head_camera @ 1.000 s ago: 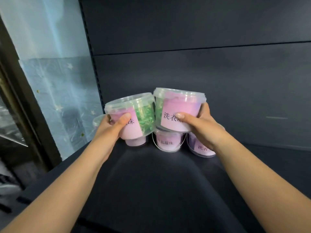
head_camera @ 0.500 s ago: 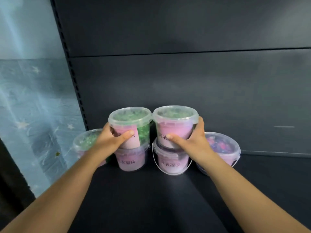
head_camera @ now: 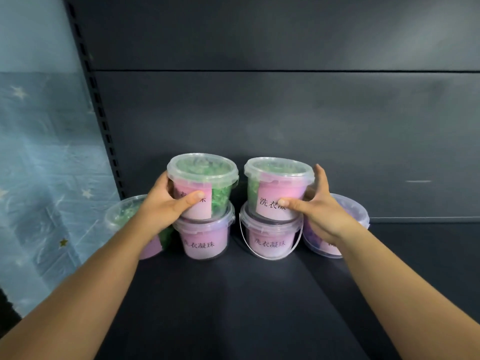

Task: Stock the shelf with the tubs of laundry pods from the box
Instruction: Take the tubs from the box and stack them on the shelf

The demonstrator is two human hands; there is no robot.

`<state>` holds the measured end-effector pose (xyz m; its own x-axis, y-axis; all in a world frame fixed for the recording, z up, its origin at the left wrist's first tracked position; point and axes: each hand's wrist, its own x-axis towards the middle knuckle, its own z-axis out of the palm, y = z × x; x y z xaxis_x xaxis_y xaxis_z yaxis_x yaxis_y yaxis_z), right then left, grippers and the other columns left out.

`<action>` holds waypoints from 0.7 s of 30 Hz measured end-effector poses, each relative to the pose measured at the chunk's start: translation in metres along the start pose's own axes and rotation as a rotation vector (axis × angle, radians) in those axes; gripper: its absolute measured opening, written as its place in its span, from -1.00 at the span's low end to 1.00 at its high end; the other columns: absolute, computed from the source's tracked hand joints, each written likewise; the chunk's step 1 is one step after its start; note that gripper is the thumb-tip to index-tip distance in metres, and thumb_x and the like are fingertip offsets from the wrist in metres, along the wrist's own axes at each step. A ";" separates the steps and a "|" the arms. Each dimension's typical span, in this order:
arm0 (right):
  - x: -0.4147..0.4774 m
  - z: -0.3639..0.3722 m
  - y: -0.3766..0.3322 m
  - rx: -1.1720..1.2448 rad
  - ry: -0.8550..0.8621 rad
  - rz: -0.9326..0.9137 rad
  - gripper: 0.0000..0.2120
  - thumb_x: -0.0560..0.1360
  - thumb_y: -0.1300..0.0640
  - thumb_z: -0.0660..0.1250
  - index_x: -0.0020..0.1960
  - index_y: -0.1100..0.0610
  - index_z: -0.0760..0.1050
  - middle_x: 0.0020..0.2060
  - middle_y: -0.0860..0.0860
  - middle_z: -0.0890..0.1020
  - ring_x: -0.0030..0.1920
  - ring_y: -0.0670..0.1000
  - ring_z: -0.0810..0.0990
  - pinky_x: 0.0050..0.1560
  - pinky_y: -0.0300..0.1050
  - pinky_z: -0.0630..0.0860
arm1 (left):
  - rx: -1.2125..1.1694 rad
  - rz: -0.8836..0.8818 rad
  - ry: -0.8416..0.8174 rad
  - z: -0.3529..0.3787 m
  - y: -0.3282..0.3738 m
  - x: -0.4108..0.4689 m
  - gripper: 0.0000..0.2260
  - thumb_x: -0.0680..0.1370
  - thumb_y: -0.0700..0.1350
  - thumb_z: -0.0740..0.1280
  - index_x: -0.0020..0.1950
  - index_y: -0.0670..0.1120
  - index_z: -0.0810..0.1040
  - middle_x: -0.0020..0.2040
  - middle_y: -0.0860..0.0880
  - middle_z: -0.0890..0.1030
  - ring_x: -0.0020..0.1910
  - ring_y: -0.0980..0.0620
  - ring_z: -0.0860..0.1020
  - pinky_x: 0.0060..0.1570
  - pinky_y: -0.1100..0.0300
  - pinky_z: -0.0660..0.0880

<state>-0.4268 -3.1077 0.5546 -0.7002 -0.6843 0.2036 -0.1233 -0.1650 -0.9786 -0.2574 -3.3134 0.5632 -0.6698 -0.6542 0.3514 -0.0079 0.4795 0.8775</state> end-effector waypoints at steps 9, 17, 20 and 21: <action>-0.003 -0.005 0.002 -0.057 -0.111 -0.060 -0.16 0.30 0.38 0.43 0.43 -0.06 0.15 0.20 -0.06 0.53 0.12 -0.17 0.55 -0.04 -0.34 0.55 | -0.031 -0.075 0.193 0.024 -0.013 -0.018 -0.19 0.35 0.06 0.49 0.45 -0.07 0.12 0.24 0.07 0.39 0.24 0.07 0.39 0.16 0.20 0.30; -0.005 -0.002 0.000 -0.201 -0.089 0.016 0.12 0.13 0.06 0.57 0.47 -0.14 -0.07 0.30 -0.04 0.46 0.30 -0.06 0.45 0.33 -0.05 0.37 | 0.034 -0.031 0.189 0.033 -0.021 -0.025 0.07 0.06 0.31 0.34 0.48 -0.01 0.04 0.37 0.00 0.37 0.33 0.00 0.38 0.33 0.00 0.33; -0.006 0.000 0.001 -0.196 -0.045 0.019 -0.22 0.29 0.27 0.49 0.33 -0.05 0.12 0.18 -0.05 0.52 0.21 -0.05 0.50 0.28 -0.05 0.42 | 0.065 -0.028 0.163 0.034 -0.026 -0.026 0.03 0.12 0.19 0.44 0.48 0.03 0.02 0.36 0.03 0.38 0.32 0.02 0.39 0.32 -0.02 0.35; -0.006 0.000 0.001 -0.172 -0.037 0.017 -0.25 0.31 0.31 0.46 0.33 -0.04 0.15 0.18 -0.05 0.51 0.22 -0.05 0.50 0.27 -0.06 0.43 | 0.049 -0.031 0.175 0.034 -0.027 -0.026 0.03 0.13 0.15 0.47 0.48 0.04 0.02 0.37 0.03 0.38 0.32 0.02 0.38 0.32 -0.02 0.35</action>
<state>-0.4225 -3.1040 0.5526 -0.6771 -0.7124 0.1845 -0.2324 -0.0310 -0.9721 -0.2655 -3.2893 0.5192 -0.5288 -0.7588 0.3801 -0.0656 0.4831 0.8731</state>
